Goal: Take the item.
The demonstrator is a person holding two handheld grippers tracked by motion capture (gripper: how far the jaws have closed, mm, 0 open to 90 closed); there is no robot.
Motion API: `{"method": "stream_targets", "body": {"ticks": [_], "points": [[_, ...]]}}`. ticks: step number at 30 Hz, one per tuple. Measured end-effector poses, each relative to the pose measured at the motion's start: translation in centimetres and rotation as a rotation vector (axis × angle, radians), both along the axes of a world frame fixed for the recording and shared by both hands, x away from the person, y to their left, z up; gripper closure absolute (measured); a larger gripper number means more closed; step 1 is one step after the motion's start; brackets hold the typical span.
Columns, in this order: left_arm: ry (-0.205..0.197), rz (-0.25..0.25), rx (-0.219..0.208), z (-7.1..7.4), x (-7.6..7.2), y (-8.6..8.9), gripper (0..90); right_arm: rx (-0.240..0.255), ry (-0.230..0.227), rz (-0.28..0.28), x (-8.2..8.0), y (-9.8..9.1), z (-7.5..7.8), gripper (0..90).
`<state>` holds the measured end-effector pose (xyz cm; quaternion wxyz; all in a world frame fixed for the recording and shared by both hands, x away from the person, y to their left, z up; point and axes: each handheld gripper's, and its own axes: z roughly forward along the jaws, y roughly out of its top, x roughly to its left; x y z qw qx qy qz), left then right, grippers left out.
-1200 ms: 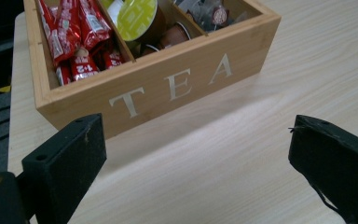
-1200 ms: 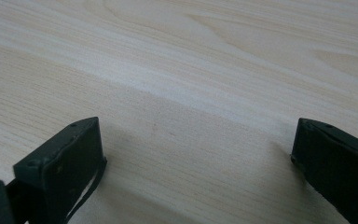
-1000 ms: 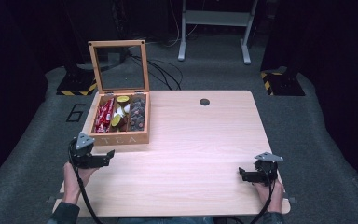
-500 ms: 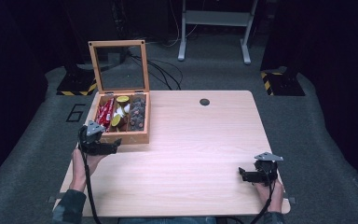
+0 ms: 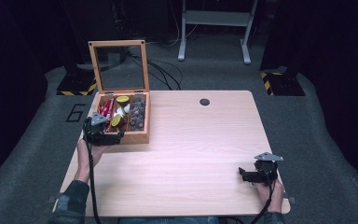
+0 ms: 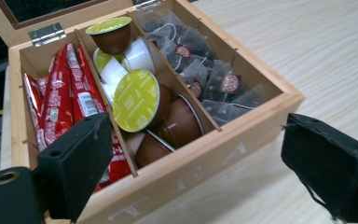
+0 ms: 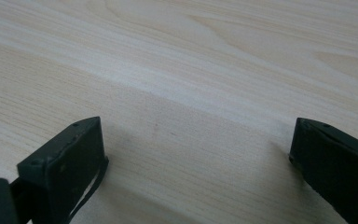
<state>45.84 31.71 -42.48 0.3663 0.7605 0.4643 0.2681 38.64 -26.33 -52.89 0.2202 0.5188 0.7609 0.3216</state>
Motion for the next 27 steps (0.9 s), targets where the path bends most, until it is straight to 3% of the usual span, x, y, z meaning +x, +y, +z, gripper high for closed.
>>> {"method": "stream_targets", "body": {"ticks": [15,17,25,27], "points": [[0.017,0.029,-0.004,-0.4,3.2,0.0,14.6,0.001,-0.001,0.002,0.0,0.0,0.0,2.7],[0.009,0.034,0.019,-0.4,3.6,-0.2,15.0,0.000,-0.001,0.002,0.0,0.0,0.0,2.6],[0.023,0.063,0.045,-0.7,5.2,-0.3,19.3,0.001,-0.001,0.002,0.0,0.0,0.0,2.7],[0.026,0.062,0.071,-0.8,5.5,-0.4,20.1,0.001,-0.001,0.002,0.0,0.0,0.0,2.7]]}}
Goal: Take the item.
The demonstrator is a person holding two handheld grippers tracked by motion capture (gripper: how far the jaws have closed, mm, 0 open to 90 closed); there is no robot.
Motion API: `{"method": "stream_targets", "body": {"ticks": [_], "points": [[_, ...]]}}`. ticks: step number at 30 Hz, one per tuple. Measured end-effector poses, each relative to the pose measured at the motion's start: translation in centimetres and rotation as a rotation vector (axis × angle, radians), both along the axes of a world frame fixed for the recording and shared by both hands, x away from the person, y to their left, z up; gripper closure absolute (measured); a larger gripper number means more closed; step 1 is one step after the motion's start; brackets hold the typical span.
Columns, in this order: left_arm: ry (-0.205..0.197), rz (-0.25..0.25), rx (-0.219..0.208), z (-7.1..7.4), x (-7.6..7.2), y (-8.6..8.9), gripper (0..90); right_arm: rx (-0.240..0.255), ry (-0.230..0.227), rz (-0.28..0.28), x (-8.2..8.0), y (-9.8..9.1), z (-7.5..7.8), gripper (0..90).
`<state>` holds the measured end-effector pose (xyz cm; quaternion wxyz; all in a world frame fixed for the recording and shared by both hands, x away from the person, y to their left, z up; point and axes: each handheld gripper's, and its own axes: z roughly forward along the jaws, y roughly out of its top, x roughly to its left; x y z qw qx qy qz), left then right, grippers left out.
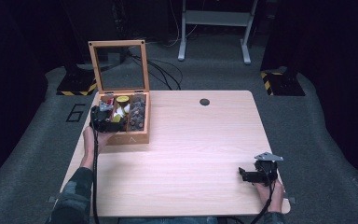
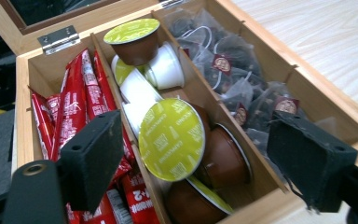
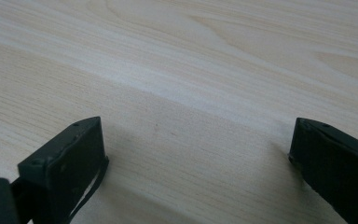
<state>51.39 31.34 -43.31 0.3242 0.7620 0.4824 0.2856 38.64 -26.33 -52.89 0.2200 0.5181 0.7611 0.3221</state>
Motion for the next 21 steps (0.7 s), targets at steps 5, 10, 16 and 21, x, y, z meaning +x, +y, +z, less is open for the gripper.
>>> {"method": "stream_targets", "body": {"ticks": [5,10,16,21], "points": [[0.022,0.004,0.037,-0.9,0.7,-0.6,25.9,0.000,0.000,0.000,0.0,0.0,0.0,2.7],[0.020,0.024,0.069,-1.2,1.1,-1.0,32.9,0.000,-0.001,0.000,0.0,0.0,0.0,2.7],[0.030,0.032,0.086,-1.7,1.5,-1.2,39.8,0.000,-0.001,0.000,0.0,0.0,0.0,2.7],[0.047,0.035,0.086,-2.2,1.8,-1.1,44.3,0.000,-0.001,0.001,0.0,0.0,0.0,2.8]]}}
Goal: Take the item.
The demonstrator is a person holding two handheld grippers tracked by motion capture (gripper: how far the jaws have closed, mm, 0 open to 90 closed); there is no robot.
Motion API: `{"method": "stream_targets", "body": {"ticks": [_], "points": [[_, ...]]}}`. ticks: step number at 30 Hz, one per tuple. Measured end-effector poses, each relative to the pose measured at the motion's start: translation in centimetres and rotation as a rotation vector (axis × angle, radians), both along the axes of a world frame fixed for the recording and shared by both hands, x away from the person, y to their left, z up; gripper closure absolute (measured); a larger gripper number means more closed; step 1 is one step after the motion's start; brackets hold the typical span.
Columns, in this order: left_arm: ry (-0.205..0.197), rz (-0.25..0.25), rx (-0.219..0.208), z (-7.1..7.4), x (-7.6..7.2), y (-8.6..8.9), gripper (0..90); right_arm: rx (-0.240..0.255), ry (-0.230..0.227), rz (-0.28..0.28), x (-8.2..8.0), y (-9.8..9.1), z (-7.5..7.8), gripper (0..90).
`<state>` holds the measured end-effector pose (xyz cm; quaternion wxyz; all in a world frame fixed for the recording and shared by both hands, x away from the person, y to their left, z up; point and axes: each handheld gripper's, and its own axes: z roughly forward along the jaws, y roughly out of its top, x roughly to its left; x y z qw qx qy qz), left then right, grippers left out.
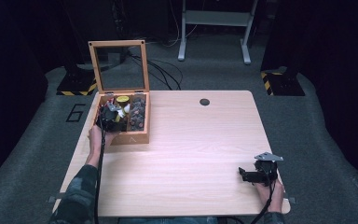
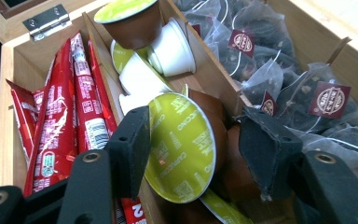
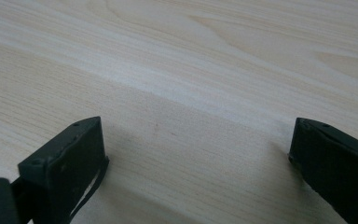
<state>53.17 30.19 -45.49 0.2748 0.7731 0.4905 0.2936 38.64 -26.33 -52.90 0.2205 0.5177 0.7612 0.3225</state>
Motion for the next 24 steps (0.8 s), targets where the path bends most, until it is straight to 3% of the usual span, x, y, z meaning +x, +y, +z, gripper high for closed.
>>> {"method": "stream_targets", "body": {"ticks": [7,24], "points": [[0.021,0.014,-0.021,-0.44,0.25,0.51,50.1,0.000,0.000,0.000,0.00,0.00,0.00,2.8],[0.000,0.038,-0.024,0.06,-0.25,0.31,55.5,0.001,0.000,0.000,-0.01,0.00,0.00,2.8]]}}
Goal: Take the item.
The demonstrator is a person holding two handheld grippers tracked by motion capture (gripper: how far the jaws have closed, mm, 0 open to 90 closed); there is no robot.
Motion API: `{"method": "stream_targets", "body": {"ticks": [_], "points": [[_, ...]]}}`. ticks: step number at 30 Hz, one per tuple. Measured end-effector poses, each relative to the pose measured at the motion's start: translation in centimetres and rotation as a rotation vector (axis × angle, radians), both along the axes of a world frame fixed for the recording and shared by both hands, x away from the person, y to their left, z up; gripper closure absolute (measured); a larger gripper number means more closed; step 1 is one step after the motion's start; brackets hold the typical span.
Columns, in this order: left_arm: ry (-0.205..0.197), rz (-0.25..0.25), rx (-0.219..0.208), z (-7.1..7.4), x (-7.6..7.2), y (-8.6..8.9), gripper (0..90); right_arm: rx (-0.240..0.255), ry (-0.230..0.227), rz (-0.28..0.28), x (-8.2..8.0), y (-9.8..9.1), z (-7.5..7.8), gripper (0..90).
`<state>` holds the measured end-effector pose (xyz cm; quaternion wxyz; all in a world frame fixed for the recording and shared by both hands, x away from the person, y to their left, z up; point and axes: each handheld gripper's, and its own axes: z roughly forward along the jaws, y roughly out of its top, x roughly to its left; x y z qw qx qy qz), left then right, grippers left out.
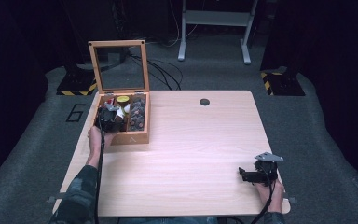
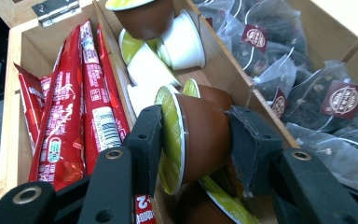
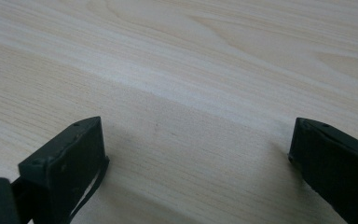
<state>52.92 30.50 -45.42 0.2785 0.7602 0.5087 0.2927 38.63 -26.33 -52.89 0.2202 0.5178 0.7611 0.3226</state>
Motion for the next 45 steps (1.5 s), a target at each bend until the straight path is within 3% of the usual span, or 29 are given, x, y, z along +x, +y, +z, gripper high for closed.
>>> {"method": "stream_targets", "body": {"ticks": [10,34,37,42,45], "points": [[-0.025,0.005,-0.035,0.6,-0.5,0.3,56.3,0.000,0.000,0.000,0.0,0.0,0.0,2.8],[-0.082,-0.036,-0.104,2.7,-2.1,0.9,57.8,0.001,-0.001,-0.002,0.0,0.0,0.0,3.0],[-0.095,-0.028,-0.126,3.0,-2.2,1.0,57.8,0.001,-0.002,-0.002,0.0,0.0,0.0,3.0],[-0.107,-0.044,-0.131,4.0,-2.7,1.0,57.9,0.002,-0.002,-0.002,0.0,0.0,0.0,3.0],[-0.134,-0.061,-0.133,4.8,-3.2,0.7,57.9,0.001,-0.002,-0.002,0.0,0.0,0.0,3.0]]}}
